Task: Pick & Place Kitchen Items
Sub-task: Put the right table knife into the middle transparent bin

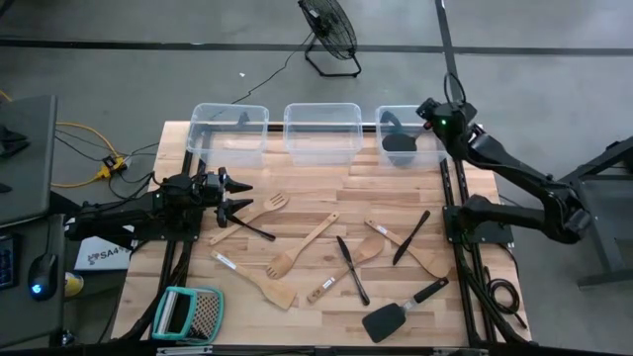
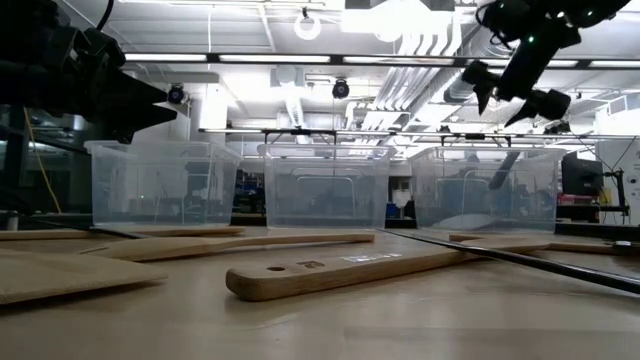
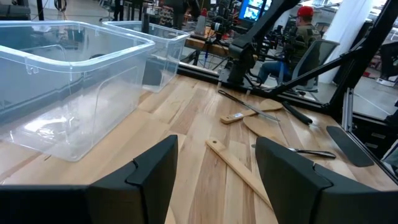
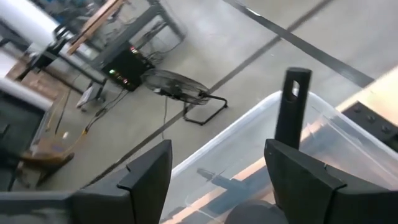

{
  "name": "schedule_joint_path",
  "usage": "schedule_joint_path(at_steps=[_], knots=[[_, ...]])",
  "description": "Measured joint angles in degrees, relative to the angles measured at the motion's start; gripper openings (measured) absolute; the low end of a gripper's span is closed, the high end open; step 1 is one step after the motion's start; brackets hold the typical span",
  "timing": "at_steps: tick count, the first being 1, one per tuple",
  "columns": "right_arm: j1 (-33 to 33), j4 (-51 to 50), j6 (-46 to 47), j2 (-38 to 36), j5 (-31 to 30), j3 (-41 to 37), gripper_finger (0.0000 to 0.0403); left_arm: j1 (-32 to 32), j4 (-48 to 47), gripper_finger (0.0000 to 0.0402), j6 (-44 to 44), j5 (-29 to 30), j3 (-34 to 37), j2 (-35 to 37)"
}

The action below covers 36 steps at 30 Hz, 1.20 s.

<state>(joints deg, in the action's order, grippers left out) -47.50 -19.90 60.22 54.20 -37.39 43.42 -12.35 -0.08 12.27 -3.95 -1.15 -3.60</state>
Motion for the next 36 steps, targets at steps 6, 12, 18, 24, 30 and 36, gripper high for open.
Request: schedule_joint_path(at_steps=[6,12,18,24,30,36], knots=[[4.7,0.0,-10.3,-3.7,0.0,0.0,0.0247,0.0,0.0,0.0214,0.0,0.0,0.0,0.0],[10.9,-1.1,-18.2,-6.3,0.1,0.0,0.0247,0.0,0.0,0.0214,0.0,0.0,0.0,0.0],[17.1,-4.9,-27.3,-8.1,5.9,0.0,0.0247,0.0,0.0,0.0214,0.0,0.0,0.0,0.0],[21.6,-13.9,-22.1,-10.2,14.5,0.0,0.0247,0.0,0.0,0.0214,0.0,0.0,0.0,0.0],[26.0,-22.9,-12.2,-11.4,22.5,0.0,0.0247,0.0,0.0,0.0214,0.0,0.0,0.0,0.0],[30.1,-30.2,-3.0,-11.4,26.4,0.0,0.0247,0.0,0.0,0.0214,0.0,0.0,0.0,0.0]])
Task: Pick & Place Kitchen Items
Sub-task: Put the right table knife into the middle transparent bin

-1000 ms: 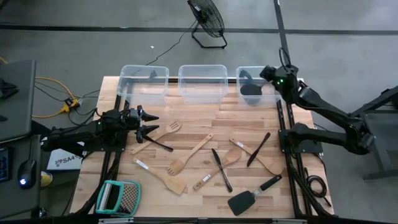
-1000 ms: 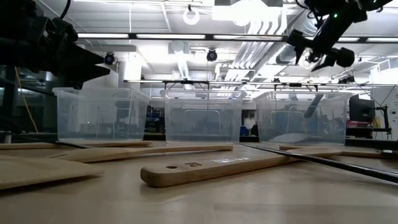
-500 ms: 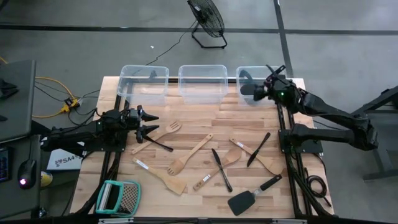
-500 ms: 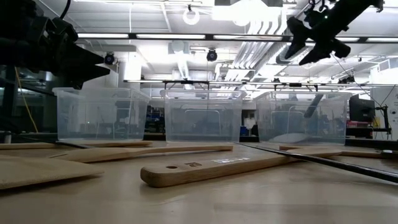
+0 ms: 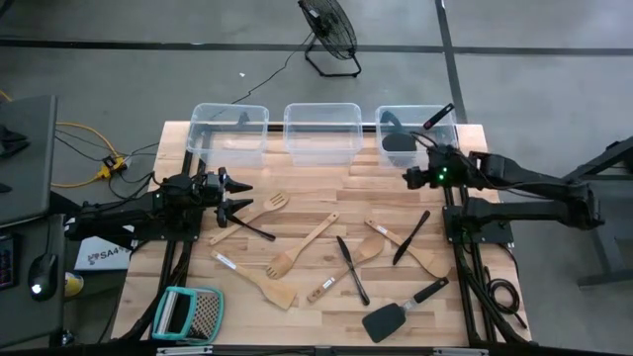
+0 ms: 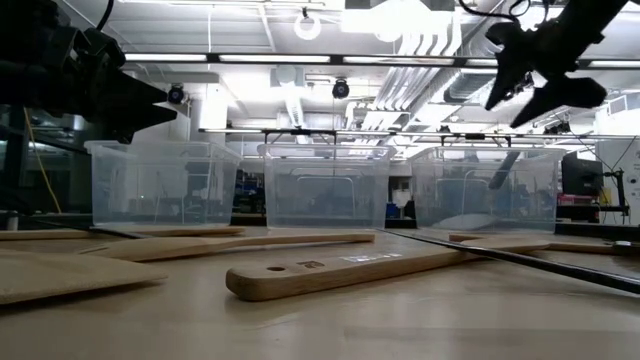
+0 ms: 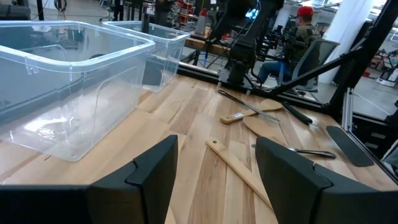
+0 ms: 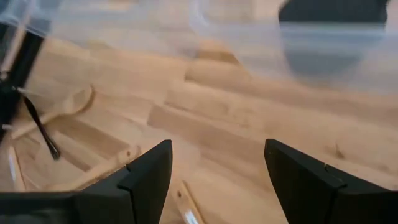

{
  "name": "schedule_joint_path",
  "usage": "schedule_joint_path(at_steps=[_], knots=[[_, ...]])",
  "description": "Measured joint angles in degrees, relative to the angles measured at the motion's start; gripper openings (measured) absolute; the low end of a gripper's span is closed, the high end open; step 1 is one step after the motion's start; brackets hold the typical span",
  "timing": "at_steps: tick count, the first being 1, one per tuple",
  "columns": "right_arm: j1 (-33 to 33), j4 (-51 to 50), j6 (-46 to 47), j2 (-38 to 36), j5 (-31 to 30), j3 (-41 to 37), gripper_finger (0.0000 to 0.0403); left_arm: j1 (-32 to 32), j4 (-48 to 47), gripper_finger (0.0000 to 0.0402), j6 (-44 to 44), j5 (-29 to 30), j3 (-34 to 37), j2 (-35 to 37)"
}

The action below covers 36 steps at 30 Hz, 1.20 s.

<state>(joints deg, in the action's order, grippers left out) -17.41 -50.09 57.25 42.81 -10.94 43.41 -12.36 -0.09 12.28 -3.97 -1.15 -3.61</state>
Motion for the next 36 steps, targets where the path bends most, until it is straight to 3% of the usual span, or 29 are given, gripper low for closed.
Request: schedule_joint_path(at_steps=[7,15,24,36], knots=[[4.5,-5.6,11.1,0.0,0.2,0.0,0.0247,0.0,0.0,0.0214,0.0,0.0,0.0,0.0],[13.2,-12.4,30.4,3.2,-0.7,0.0,0.0237,0.0,0.0,0.0214,0.0,0.0,0.0,0.0],[23.3,-15.7,52.7,12.3,0.5,0.0,0.0231,0.0,0.0,0.0214,0.0,0.0,0.0,0.0],[30.4,-15.8,75.5,25.2,3.9,0.0,0.0231,0.0,0.0,0.0214,0.0,0.0,0.0,0.0]])
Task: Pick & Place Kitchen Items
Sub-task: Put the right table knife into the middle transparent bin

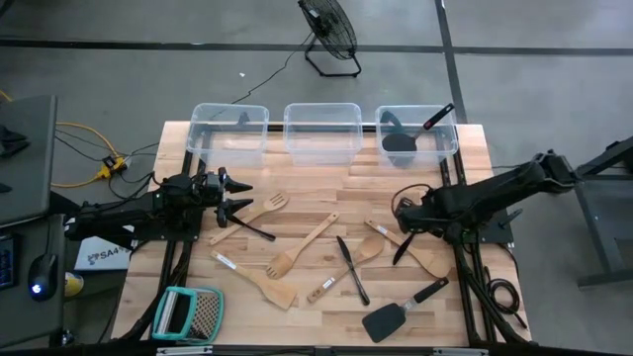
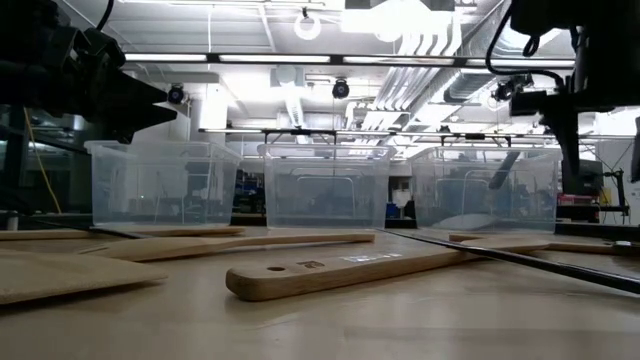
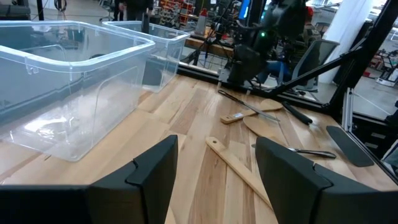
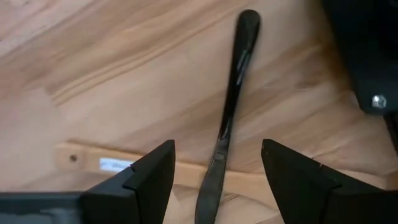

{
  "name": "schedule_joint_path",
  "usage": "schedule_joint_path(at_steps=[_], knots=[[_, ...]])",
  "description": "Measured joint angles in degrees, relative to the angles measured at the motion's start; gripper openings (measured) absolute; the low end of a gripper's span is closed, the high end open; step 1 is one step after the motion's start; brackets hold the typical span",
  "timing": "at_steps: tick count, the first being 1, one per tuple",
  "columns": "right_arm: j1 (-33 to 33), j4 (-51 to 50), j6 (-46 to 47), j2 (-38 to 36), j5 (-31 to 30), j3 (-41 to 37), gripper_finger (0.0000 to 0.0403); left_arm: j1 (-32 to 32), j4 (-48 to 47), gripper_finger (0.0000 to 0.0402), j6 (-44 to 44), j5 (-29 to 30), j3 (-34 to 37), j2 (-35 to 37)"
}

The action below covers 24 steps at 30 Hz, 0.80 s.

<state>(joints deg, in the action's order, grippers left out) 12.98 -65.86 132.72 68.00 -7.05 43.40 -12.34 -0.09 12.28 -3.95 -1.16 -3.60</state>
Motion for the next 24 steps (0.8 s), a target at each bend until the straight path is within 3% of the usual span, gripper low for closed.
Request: schedule_joint_path(at_steps=[13,19,24], knots=[[-2.7,1.1,2.3,5.5,2.5,-0.3,0.0231,0.0,0.0,0.0214,0.0,0.0,0.0,0.0],[-3.8,13.1,2.2,5.5,4.1,-7.0,0.0231,0.0,0.0,0.0214,0.0,0.0,0.0,0.0],[-4.5,16.5,2.1,5.5,6.5,-10.0,0.0231,0.0,0.0,0.0214,0.0,0.0,0.0,0.0]])
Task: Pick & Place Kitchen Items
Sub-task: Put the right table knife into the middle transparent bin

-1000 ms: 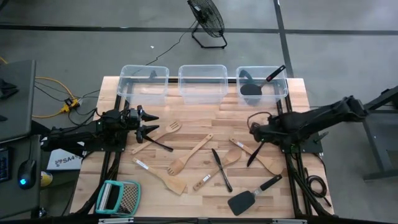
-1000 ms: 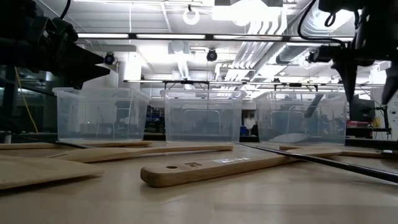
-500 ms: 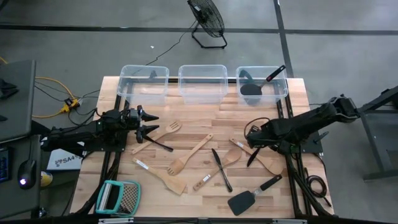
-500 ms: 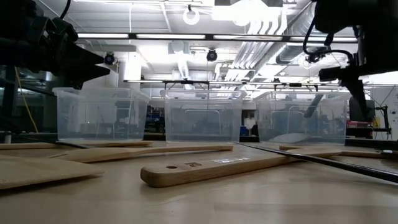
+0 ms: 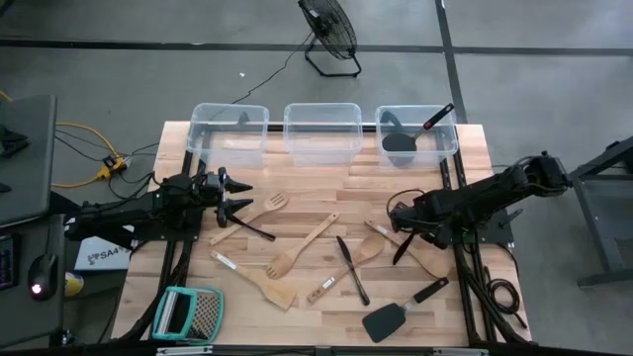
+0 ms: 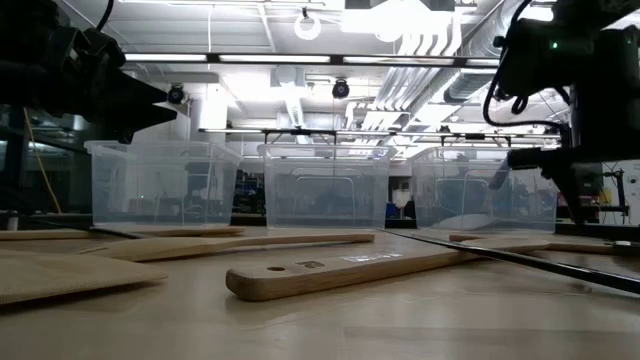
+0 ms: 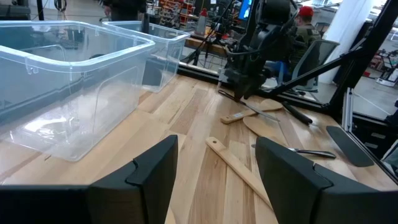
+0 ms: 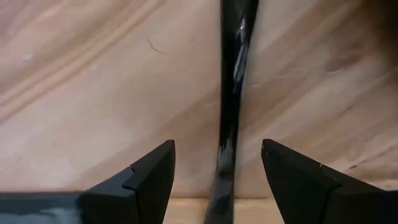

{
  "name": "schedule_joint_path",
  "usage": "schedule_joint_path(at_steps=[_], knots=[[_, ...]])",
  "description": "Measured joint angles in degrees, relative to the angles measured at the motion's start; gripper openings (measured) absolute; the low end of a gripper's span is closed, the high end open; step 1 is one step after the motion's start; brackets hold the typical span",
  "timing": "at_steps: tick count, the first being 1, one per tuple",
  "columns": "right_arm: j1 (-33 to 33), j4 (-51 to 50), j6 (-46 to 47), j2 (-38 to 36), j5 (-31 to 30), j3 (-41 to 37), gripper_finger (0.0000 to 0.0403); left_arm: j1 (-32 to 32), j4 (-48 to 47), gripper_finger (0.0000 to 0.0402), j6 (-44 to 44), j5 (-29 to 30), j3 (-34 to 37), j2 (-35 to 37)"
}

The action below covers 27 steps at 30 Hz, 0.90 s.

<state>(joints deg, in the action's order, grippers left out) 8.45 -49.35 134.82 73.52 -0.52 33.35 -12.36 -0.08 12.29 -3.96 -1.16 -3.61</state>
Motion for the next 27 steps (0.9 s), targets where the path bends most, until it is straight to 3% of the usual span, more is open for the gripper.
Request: schedule_joint_path(at_steps=[19,27], knots=[[-1.5,3.4,-1.4,0.0,0.9,-3.3,0.0227,0.0,0.0,0.0214,0.0,0.0,0.0,0.0],[-1.5,4.8,-1.9,2.8,1.3,-3.2,0.0157,0.0,0.0,0.0214,0.0,0.0,0.0,0.0]])
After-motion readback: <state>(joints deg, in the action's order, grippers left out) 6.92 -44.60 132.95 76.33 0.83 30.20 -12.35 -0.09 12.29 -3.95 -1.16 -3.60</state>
